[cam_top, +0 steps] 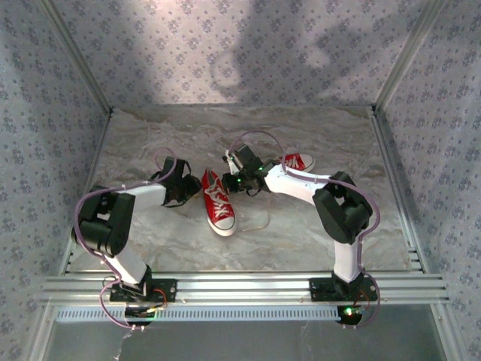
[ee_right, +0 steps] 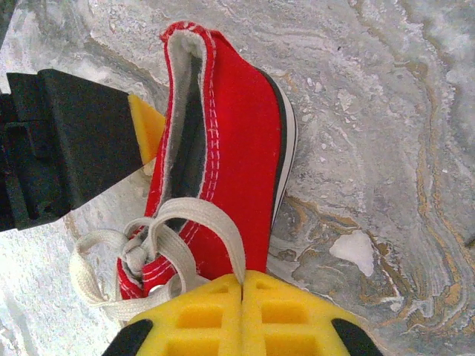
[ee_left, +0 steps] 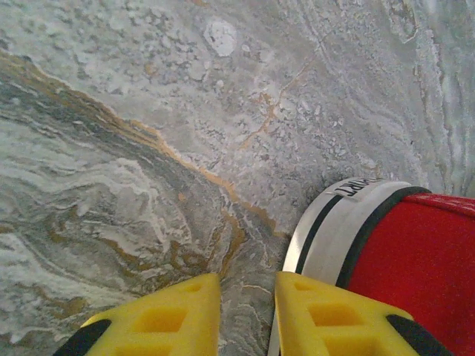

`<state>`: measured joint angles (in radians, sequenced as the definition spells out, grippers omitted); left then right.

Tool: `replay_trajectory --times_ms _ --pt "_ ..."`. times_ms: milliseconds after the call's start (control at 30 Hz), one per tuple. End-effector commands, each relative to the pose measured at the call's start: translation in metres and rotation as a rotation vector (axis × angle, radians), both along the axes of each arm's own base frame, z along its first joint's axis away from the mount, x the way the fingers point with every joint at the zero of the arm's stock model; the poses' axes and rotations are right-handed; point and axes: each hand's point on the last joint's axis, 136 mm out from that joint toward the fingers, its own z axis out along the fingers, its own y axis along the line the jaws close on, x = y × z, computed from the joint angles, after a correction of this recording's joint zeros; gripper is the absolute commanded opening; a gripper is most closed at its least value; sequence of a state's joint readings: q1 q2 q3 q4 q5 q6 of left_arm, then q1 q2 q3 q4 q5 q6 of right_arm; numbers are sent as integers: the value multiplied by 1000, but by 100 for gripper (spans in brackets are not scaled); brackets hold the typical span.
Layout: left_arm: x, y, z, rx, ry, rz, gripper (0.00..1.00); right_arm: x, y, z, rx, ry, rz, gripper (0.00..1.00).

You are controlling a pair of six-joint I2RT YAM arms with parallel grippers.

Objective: Tie the shoes

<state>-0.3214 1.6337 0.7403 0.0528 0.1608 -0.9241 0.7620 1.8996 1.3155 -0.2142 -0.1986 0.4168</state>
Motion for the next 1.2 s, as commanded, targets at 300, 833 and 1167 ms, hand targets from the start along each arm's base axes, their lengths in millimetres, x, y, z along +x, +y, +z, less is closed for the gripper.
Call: replay_trajectory --times_ms 300,833,1167 --pt "-49 1 79 16 -153 -23 42 1 -2 26 -2 -76 7 0" --pt "-68 -45 87 -161 -74 212 41 -1 -1 36 135 78 -209 0" --pt "-58 -53 83 -215 -67 281 32 -5 5 44 310 205 -283 0"
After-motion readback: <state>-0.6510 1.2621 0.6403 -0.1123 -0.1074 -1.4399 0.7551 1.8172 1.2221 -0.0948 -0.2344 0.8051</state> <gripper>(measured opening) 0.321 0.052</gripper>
